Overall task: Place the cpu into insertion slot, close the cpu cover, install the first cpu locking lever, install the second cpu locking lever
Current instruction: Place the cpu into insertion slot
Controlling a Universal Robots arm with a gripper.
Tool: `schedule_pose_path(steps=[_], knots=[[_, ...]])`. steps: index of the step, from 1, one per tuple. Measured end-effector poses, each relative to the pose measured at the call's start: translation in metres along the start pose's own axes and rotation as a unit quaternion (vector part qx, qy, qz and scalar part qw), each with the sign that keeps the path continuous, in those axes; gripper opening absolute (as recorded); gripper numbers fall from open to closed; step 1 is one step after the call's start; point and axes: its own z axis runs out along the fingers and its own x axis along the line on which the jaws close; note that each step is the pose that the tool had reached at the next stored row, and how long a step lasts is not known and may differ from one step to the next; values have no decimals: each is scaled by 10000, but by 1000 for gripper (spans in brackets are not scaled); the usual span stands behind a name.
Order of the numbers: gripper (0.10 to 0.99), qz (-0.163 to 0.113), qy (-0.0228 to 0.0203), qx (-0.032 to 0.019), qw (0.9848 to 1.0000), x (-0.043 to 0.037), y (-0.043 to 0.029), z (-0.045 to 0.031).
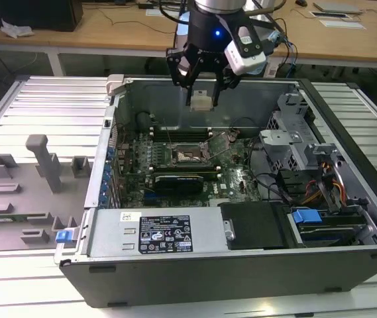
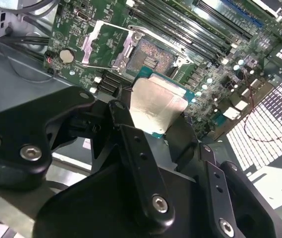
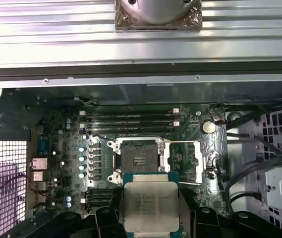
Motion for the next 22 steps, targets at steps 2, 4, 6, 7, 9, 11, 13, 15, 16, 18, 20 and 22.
schedule_pose_path(steps=[2, 4, 6, 7, 9, 11, 13, 15, 16, 18, 20, 22], knots=[[533, 154, -17, -3, 9999, 0, -2, 25], [533, 371, -41, -7, 9993, 0, -4, 35], [533, 549, -60, -11, 9985, 0, -4, 43], [533, 674, -74, -14, 9977, 0, -5, 49], [533, 896, -98, -18, 9959, -1, -6, 59], [533, 1182, -130, -24, 9929, -1, -8, 73], [533, 1350, -148, -27, 9907, -1, -9, 81], [533, 1551, -170, -31, 9877, -2, -10, 91], [533, 1698, -186, -34, 9853, -2, -10, 98], [533, 1890, -207, -38, 9817, -2, -11, 107], [533, 2200, -241, -44, 9752, -2, -13, 121], [533, 2390, -262, -48, 9707, -2, -14, 130]])
